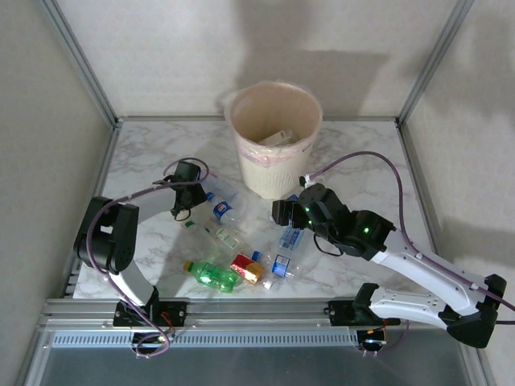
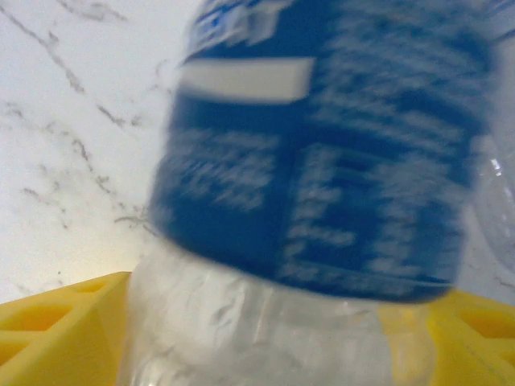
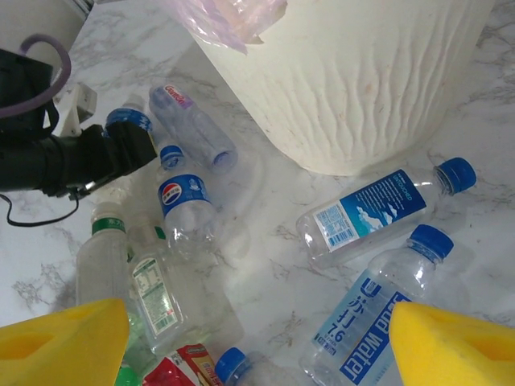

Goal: Put the plastic bottles in the bin

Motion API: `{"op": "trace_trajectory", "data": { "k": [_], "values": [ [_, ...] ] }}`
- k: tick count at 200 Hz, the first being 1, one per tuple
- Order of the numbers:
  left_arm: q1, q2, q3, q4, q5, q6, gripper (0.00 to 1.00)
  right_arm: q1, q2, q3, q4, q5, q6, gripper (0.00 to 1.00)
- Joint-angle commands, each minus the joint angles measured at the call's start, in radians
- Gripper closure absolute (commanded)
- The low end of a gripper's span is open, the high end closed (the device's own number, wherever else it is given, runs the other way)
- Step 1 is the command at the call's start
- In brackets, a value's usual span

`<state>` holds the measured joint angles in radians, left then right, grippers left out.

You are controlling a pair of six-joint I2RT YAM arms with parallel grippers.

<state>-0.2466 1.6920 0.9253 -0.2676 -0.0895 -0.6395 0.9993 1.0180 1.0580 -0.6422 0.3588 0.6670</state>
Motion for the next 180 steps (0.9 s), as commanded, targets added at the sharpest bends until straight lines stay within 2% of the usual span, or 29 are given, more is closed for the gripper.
{"op": "trace_trajectory", "data": {
  "k": [1, 102, 123, 144, 180],
  "values": [
    [0.007, 0.007, 0.036, -0.036, -0.049, 0.026, 0.27, 0.007, -0.006, 0.007, 0.020, 0.025, 0.012, 0.16],
    [0.008, -0.137, -0.032, -0.063, -0.097, 0.027, 0.37, 0.007, -0.079, -0.034, -0.046, 0.051, 0.091, 0.19],
    [0.008, -0.209, -0.017, -0.101, -0.090, 0.013, 0.38, 0.007, -0.084, -0.025, -0.054, 0.067, 0.097, 0.19],
    [0.004, -0.313, 0.043, -0.159, -0.074, 0.001, 0.38, 0.007, -0.081, -0.033, -0.060, 0.076, 0.105, 0.19],
    [-0.040, -0.396, 0.297, -0.292, -0.052, 0.003, 0.38, 0.005, -0.063, -0.077, -0.057, 0.051, 0.127, 0.20]
  ]
}}
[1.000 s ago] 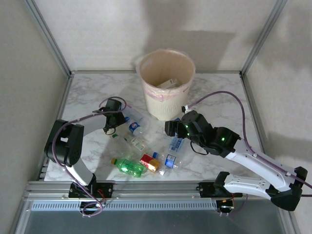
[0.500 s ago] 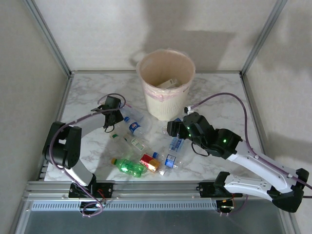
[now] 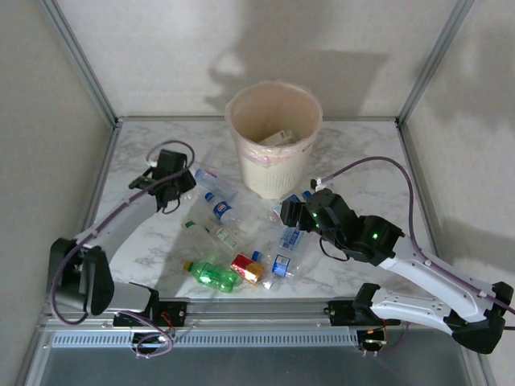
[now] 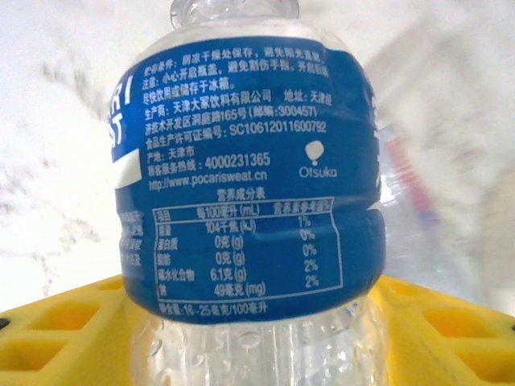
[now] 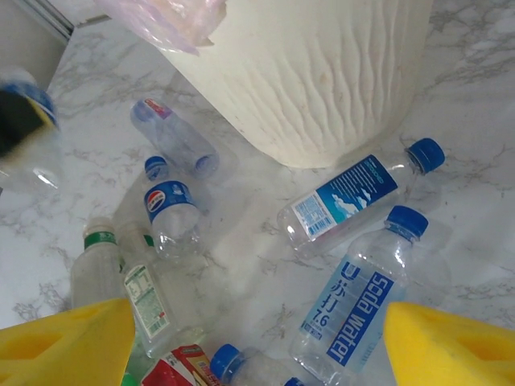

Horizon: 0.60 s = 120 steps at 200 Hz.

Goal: Put the plastic bottles in the bin

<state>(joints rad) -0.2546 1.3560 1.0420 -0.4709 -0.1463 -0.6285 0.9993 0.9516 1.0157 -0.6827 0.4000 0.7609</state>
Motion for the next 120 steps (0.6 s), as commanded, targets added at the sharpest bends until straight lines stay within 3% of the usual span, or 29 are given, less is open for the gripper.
{"op": "trace_trajectory", "data": {
  "k": [1, 52, 85, 120],
  "values": [
    [-0.034, -0.060, 0.188, -0.092, 0.005, -0.008, 0.38, 0.006, 0.003, -0.036, -0.017, 0.010, 0.033, 0.20],
    [-0.168, 0.035, 0.562, -0.143, 0.025, -0.016, 0.38, 0.006, -0.039, -0.078, -0.015, 0.007, 0.068, 0.20],
    [-0.213, 0.148, 0.728, -0.109, 0.118, -0.019, 0.39, 0.005, -0.048, -0.095, -0.034, 0.007, 0.084, 0.21],
    [-0.264, 0.296, 0.884, -0.115, 0.142, -0.015, 0.39, 0.006, -0.061, -0.109, -0.028, -0.002, 0.097, 0.21]
  ]
}}
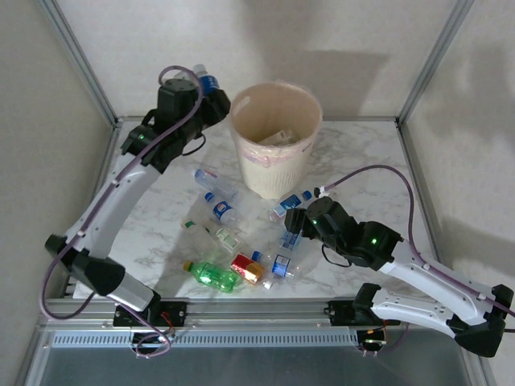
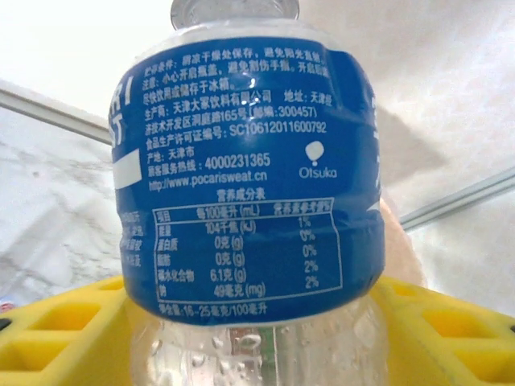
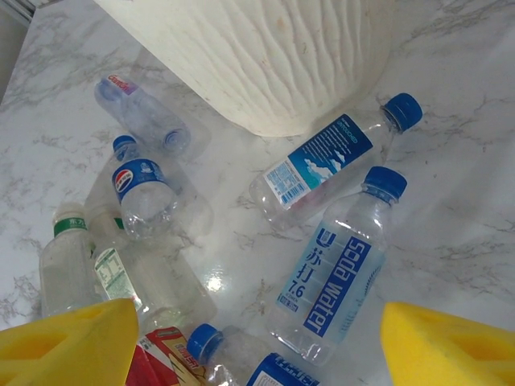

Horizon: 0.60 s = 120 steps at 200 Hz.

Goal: Put the plastic bottles in the bin

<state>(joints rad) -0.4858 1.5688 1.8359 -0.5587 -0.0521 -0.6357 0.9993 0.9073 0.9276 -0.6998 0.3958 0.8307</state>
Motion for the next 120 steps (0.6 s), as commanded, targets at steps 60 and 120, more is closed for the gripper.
{"op": "trace_trajectory", "data": {
  "k": [60, 120],
  "values": [
    [-0.068, 0.309, 0.298, -0.078, 0.087, -0.002, 0.39, 0.007, -0.018, -0.021, -0.014, 0.002, 0.036, 0.22],
    [-0.080, 0.372, 0.323, -0.084, 0.089, 0.007, 0.39, 0.007, -0.020, -0.026, -0.032, 0.013, 0.047, 0.22]
  ]
}}
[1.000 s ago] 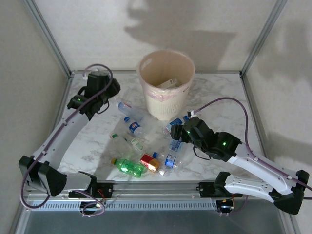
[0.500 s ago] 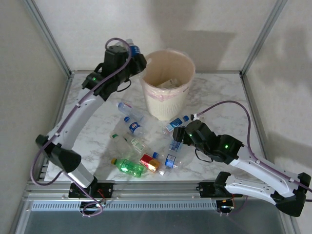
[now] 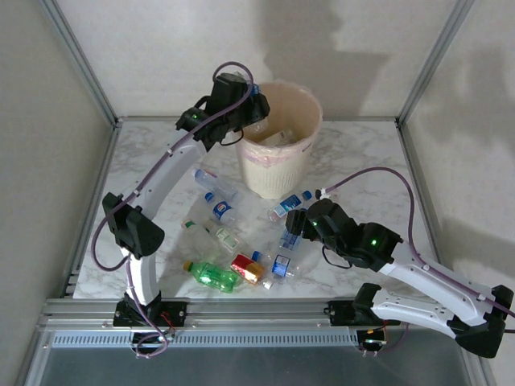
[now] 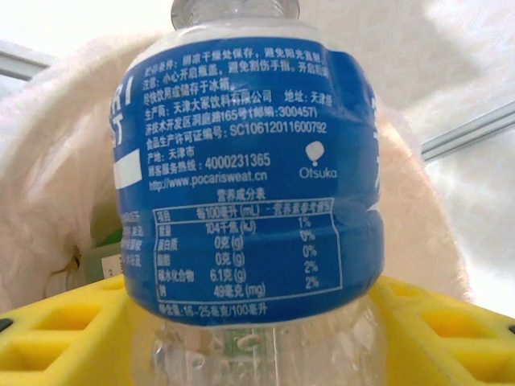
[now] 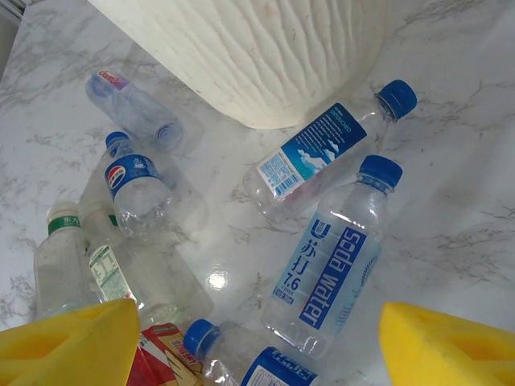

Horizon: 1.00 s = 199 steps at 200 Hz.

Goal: Put the plastic bottles in the bin

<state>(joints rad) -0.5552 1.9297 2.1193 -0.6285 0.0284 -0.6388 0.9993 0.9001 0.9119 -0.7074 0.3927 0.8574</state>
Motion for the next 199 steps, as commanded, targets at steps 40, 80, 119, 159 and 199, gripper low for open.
{"op": "trace_trajectory", "data": {
  "k": [40, 80, 119, 159, 199],
  "values": [
    [-0.023, 0.012, 0.036, -0.011, 0.007, 0.019, 0.31, 0.007, 0.002, -0.009, -0.033, 0.024, 0.023, 0.22],
    [-0.031, -0.011, 0.036, 0.007, 0.002, 0.021, 0.21, 0.005, 0.016, -0.005, -0.039, 0.029, 0.023, 0.21],
    [-0.041, -0.046, 0.032, 0.014, -0.011, 0.020, 0.14, 0.005, 0.022, -0.007, -0.043, 0.025, 0.017, 0.17],
    [-0.049, -0.111, -0.005, 0.027, -0.028, 0.036, 0.10, 0.004, 0.032, -0.002, -0.038, 0.020, 0.011, 0.13],
    [-0.053, -0.208, -0.053, 0.045, -0.038, 0.050, 0.08, 0.006, 0.047, -0.013, -0.018, 0.008, 0.000, 0.11]
  ]
}}
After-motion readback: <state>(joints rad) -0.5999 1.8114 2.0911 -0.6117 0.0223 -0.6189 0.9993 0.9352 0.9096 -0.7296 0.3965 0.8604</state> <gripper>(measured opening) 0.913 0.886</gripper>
